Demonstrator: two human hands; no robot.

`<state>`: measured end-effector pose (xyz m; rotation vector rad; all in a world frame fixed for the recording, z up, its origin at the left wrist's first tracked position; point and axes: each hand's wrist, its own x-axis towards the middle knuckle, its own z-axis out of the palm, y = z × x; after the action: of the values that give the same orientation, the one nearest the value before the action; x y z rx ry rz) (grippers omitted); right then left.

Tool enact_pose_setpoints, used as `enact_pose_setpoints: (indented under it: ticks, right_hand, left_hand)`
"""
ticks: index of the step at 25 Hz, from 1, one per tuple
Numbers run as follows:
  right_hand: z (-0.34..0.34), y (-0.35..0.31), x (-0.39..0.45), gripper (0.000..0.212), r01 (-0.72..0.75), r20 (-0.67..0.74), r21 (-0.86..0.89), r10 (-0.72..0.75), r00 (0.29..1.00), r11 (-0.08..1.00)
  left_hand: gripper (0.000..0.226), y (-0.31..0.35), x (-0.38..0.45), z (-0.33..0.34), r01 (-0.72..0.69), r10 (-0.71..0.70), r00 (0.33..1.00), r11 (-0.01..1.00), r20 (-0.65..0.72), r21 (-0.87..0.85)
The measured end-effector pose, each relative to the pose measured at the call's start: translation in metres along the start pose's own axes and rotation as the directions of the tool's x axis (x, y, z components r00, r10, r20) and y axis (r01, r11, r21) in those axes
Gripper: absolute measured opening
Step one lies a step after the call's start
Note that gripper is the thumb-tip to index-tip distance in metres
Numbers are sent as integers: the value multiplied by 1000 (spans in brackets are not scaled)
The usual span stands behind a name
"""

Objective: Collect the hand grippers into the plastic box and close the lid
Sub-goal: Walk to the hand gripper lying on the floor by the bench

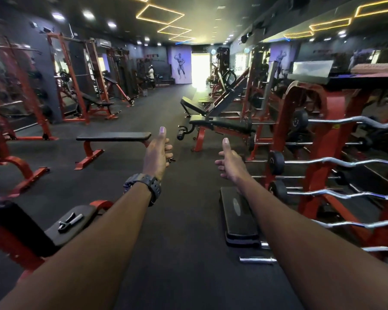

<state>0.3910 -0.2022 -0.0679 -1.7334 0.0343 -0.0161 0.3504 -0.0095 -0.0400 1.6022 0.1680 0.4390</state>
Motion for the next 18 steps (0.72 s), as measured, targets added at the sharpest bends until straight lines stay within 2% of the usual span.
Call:
enact_pose_setpoints:
  ticks: [6,11,18]
  right_hand:
    - [54,12,149,71,-10,20,-35,11,1000,999]
    - [113,20,288,68,-69,-40,-19,68,997,997]
    - [173,1,461,70,-58,-98,5,58,993,998]
  left_hand:
    - [62,-53,146,36,34,-33,999,999,34,-32]
    - [62,-100,304,36,74,-72,994,997,77,-25]
    - [73,-129,494,43,108,-103,989,993,103,-40]
